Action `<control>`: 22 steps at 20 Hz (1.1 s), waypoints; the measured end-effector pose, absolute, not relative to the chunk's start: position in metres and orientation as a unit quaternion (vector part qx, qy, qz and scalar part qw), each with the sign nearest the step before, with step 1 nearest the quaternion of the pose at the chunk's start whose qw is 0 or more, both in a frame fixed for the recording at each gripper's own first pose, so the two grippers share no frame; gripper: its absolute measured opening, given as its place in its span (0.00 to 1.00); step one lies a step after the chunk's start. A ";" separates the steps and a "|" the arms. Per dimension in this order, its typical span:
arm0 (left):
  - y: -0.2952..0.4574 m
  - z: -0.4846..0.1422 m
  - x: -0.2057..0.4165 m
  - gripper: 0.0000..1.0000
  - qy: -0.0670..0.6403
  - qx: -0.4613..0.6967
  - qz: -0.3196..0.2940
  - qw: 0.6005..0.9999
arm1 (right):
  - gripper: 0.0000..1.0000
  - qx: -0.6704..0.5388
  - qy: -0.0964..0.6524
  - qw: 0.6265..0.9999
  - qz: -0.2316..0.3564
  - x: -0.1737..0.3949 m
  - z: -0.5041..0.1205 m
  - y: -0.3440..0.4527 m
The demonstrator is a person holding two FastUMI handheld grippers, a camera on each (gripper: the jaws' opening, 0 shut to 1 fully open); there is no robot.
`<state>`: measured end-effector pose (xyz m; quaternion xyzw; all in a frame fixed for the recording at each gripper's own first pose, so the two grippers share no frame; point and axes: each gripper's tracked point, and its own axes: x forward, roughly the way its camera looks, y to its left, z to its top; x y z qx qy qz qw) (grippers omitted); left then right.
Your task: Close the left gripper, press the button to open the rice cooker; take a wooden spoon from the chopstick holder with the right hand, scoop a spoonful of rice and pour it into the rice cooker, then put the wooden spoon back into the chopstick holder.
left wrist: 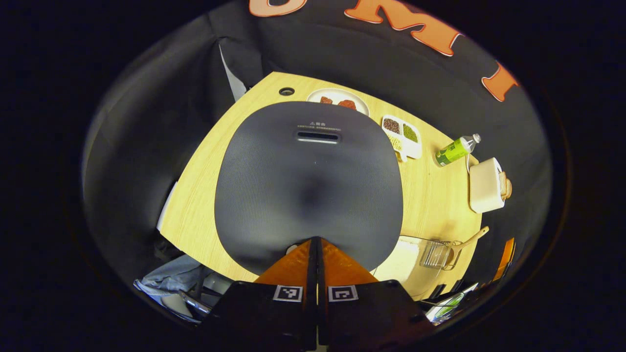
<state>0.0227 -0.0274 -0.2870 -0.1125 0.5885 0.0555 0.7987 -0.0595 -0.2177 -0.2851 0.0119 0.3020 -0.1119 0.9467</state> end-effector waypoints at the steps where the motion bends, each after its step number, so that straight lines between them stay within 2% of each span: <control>1: -0.027 -0.285 0.023 0.06 0.575 -0.105 0.057 0.809 | 0.94 0.019 0.308 0.944 -0.113 -0.061 -0.290 -0.219; 8: -0.026 -0.216 0.046 0.06 0.423 -0.006 0.064 0.904 | 0.94 0.062 0.349 0.925 -0.136 -0.070 -0.323 -0.225; 16: -0.025 -0.121 0.077 0.06 0.230 0.048 0.075 0.969 | 0.95 0.058 0.390 0.912 -0.115 -0.078 -0.354 -0.209; 17: -0.028 -0.110 0.076 0.18 0.211 0.054 0.072 0.973 | 0.95 0.059 0.394 0.910 -0.111 -0.079 -0.358 -0.208; 21: -0.050 -0.096 0.071 0.55 0.177 0.066 0.057 0.980 | 0.95 0.078 0.419 0.898 -0.105 -0.080 -0.378 -0.202; 22: -0.054 -0.093 0.070 0.59 0.168 0.070 0.053 0.982 | 0.95 0.083 0.426 0.895 -0.105 -0.079 -0.384 -0.201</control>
